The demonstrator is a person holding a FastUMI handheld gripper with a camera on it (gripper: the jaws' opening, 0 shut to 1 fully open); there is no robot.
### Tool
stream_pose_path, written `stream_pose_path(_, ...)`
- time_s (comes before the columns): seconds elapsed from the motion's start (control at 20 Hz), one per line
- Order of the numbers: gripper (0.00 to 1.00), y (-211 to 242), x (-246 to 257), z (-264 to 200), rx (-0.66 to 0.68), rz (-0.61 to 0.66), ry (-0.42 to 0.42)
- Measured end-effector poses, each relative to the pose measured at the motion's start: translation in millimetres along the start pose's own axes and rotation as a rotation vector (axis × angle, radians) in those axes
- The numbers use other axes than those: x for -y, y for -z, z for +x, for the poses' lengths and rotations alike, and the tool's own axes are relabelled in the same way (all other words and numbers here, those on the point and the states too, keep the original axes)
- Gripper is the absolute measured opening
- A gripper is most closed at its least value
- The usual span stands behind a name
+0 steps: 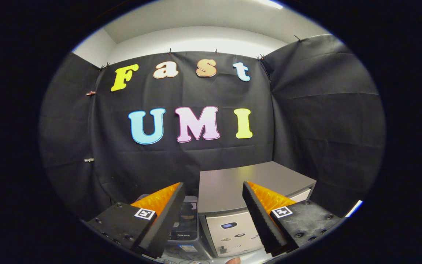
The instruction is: Put the clothes into the washing machine and then close the washing machine lid.
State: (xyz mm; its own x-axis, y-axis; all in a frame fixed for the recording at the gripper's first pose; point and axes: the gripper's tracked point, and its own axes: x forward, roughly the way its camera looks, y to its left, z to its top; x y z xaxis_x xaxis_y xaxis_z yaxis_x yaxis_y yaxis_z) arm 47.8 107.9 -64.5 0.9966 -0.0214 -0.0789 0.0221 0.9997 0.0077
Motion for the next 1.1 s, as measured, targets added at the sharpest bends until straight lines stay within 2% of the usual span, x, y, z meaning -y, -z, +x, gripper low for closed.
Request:
stream_pose_path(0.3,0.99,1.1,0.1,0.4,-0.008,-0.011,-0.004)
stream_pose_path(0.7,1.0,35.4,-4.3,14.8,-0.102,-0.092,-0.108)
stream_pose_path(1.1,1.0,43.1,-2.5,1.6,-0.083,-0.089,-0.184)
